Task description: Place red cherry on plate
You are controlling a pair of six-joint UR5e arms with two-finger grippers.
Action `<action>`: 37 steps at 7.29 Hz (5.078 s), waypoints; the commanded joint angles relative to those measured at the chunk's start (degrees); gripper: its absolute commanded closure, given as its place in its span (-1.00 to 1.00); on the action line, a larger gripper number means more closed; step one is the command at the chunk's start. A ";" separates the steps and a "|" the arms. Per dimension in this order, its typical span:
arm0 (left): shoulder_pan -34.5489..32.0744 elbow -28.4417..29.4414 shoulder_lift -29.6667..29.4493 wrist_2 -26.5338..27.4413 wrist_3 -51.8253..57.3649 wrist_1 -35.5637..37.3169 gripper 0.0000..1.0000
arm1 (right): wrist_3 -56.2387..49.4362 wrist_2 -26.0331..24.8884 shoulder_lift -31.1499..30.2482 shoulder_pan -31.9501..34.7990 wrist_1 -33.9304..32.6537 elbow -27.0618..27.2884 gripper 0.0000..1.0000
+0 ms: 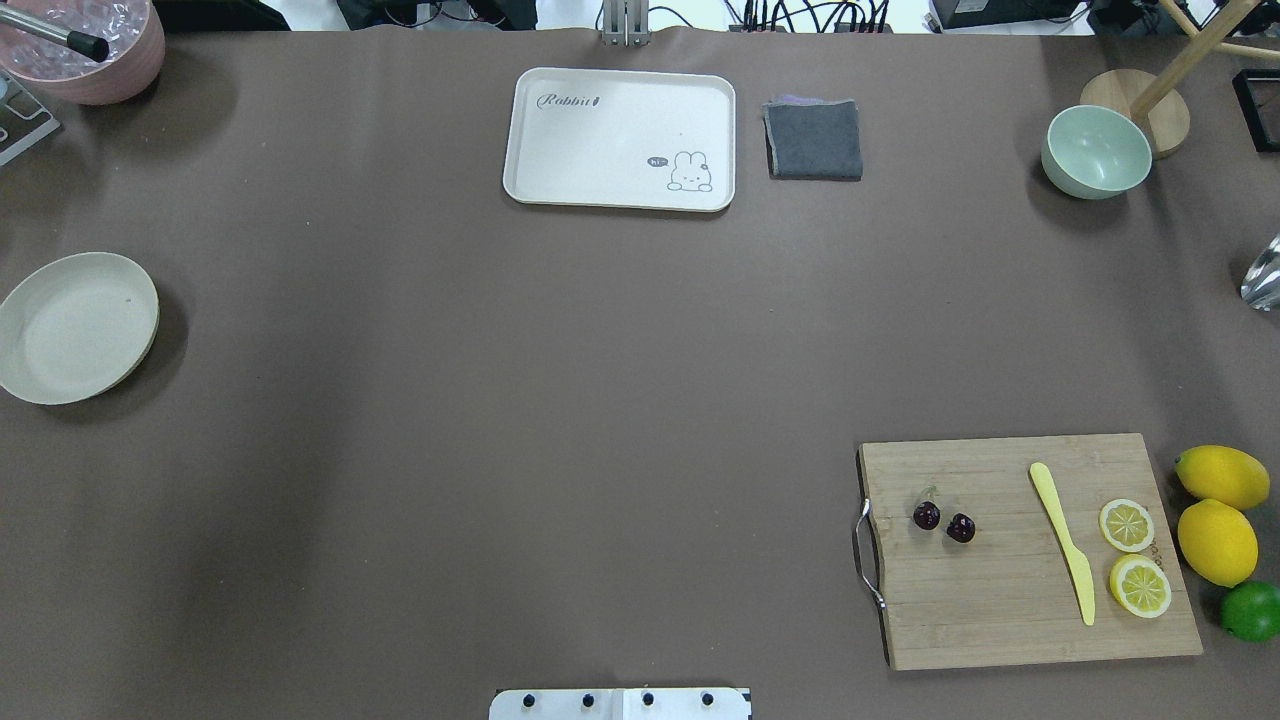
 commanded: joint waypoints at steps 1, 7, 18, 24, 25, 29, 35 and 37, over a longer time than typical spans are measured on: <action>-0.26 -1.07 0.62 -0.09 0.09 0.19 -0.95 | 0.00 0.00 -0.04 0.00 0.00 0.07 -1.00; -0.79 -1.78 1.94 -0.10 0.09 0.28 -0.95 | 0.08 1.40 -1.17 0.09 2.20 0.85 -1.00; -0.35 -1.79 3.17 -0.45 0.26 -0.34 -0.95 | 0.17 2.55 -1.79 -0.44 2.29 1.30 -1.00; -0.35 -1.35 3.00 -1.80 1.23 -3.15 -0.95 | 0.08 2.37 -1.62 -0.44 2.29 1.65 -1.00; -0.44 -0.91 2.91 -1.42 1.23 -3.23 -0.95 | 0.08 2.46 -1.62 -0.44 2.29 1.91 -1.00; -0.27 1.98 3.17 -1.59 0.79 -8.07 -0.95 | 0.08 2.55 -1.53 -0.44 2.29 1.74 -1.00; 14.62 31.00 -8.69 8.28 -18.68 -39.34 -0.96 | 0.08 2.55 -1.27 -0.44 2.29 1.91 -1.00; 17.22 33.62 -8.61 8.96 -20.65 -43.21 -0.96 | 0.08 2.64 -1.09 -0.44 2.29 1.91 -1.00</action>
